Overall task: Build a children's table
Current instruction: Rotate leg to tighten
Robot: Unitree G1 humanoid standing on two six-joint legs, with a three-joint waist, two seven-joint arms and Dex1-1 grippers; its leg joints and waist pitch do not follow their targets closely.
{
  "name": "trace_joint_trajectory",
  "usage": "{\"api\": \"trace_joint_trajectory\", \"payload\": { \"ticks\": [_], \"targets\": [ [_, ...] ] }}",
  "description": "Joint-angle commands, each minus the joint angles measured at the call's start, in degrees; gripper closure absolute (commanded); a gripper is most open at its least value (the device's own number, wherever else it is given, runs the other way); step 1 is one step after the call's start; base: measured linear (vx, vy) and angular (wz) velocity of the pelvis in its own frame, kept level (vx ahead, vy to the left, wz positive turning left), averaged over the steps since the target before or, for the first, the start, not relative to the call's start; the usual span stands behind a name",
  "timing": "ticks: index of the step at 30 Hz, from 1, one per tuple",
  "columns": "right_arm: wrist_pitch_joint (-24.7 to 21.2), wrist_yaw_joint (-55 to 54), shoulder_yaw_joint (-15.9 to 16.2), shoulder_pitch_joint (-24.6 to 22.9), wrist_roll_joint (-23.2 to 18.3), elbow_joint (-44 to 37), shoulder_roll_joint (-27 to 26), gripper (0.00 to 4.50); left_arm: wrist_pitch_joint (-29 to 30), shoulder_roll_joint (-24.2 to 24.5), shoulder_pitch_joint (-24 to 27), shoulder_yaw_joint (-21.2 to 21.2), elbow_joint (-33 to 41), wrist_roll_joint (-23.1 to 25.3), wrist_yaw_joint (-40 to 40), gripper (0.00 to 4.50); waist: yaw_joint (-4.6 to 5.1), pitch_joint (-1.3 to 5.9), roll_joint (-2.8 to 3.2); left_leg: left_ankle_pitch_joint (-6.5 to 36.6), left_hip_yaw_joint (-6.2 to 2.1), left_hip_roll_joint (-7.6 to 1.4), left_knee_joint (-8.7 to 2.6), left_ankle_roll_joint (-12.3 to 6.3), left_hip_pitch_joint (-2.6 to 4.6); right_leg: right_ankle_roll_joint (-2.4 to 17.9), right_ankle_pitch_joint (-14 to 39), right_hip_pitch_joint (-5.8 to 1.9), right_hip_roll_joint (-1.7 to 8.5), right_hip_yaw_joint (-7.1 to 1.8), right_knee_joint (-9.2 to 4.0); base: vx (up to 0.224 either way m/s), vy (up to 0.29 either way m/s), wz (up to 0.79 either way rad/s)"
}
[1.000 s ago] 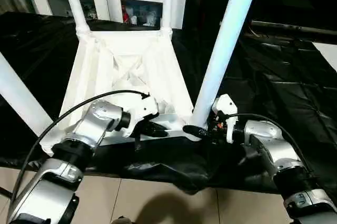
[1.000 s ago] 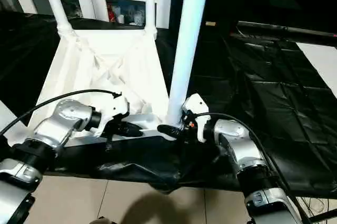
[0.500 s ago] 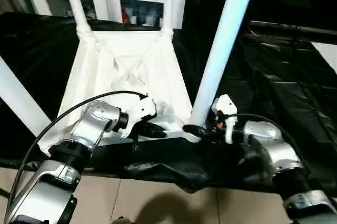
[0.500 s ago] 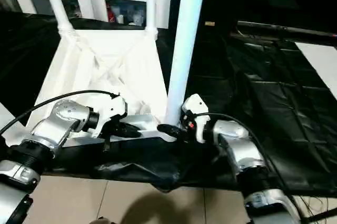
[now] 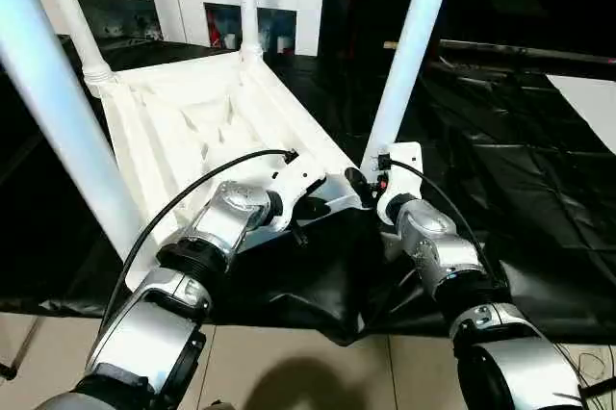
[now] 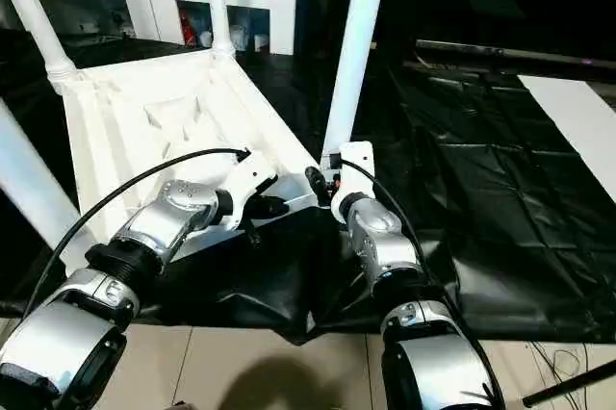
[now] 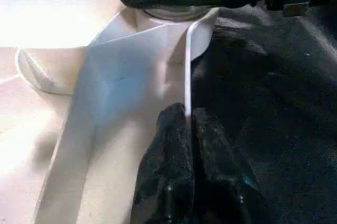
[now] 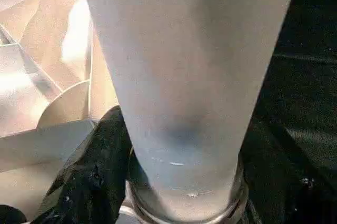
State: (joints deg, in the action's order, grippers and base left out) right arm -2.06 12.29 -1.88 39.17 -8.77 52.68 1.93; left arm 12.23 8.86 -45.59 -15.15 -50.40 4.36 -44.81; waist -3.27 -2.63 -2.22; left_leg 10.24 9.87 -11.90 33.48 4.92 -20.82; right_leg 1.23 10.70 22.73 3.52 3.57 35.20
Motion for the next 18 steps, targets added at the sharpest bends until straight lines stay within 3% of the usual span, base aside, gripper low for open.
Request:
{"api": "trace_joint_trajectory", "payload": {
  "ticks": [1,2,3,9,15,16,18],
  "targets": [
    [-0.9,1.6,0.8,-0.1,0.6,2.3,-1.4,1.88,-1.0,0.3,0.5,0.0,-2.3,0.8,0.9,4.5,-0.09,3.24,0.11,11.9,-0.09,-1.2,-3.98,-0.95,0.39,10.1,13.9,-2.46,4.5,-2.77,-4.88,0.0,0.0,0.0],
    [-0.5,2.6,0.6,-0.3,0.3,2.0,-1.4,1.88,-1.0,0.5,0.6,-0.1,-2.3,0.8,0.6,4.5,-0.03,3.23,-0.28,11.8,-0.03,-1.22,-3.99,-1.06,0.35,10.0,14.2,-2.49,4.47,-2.73,-4.92,0.0,0.0,0.0],
    [0.0,3.7,0.6,-0.3,0.1,1.9,-1.4,1.32,-1.3,0.7,0.6,-0.2,-2.4,0.9,0.3,4.5,-0.13,3.14,-0.09,12.2,-0.06,-1.24,-4.05,-1.18,0.42,9.8,15.3,-2.41,4.55,-2.72,-5.03,0.0,0.0,0.0],
    [2.0,9.8,2.0,-2.1,-0.1,-2.4,0.6,0.86,-4.1,2.1,1.2,-1.5,-2.1,1.5,-3.1,4.5,-0.12,3.11,-0.13,12.0,-0.13,-1.3,-4.17,-1.53,0.29,8.9,16.7,-2.53,4.52,-2.66,-5.28,0.0,0.0,0.0],
    [-2.8,25.2,6.4,-13.0,-2.0,-21.5,10.7,0.77,-14.1,4.6,2.9,-3.7,-0.9,2.2,-10.9,4.5,-0.53,3.33,-0.53,8.2,-0.01,-1.37,-3.87,-3.91,0.13,9.4,8.9,-3.09,4.2,-2.78,-4.59,0.0,0.0,0.0],
    [-3.7,27.5,6.6,-14.9,-2.7,-24.6,12.4,0.77,-15.2,5.0,2.8,-4.0,-1.3,2.5,-11.2,4.5,-0.53,3.3,-0.54,8.5,0.09,-1.41,-3.81,-4.49,0.19,10.3,8.5,-2.91,4.35,-2.77,-4.52,0.0,0.0,0.0],
    [-6.2,32.8,7.3,-19.9,-5.3,-32.8,16.4,0.77,-17.4,5.8,2.4,-4.5,-2.5,3.4,-11.1,4.5,-1.1,3.11,-0.77,9.6,0.1,-1.53,-3.81,-5.03,0.41,9.3,10.3,-2.9,4.3,-2.79,-4.89,0.0,0.0,0.0]
  ]
}}
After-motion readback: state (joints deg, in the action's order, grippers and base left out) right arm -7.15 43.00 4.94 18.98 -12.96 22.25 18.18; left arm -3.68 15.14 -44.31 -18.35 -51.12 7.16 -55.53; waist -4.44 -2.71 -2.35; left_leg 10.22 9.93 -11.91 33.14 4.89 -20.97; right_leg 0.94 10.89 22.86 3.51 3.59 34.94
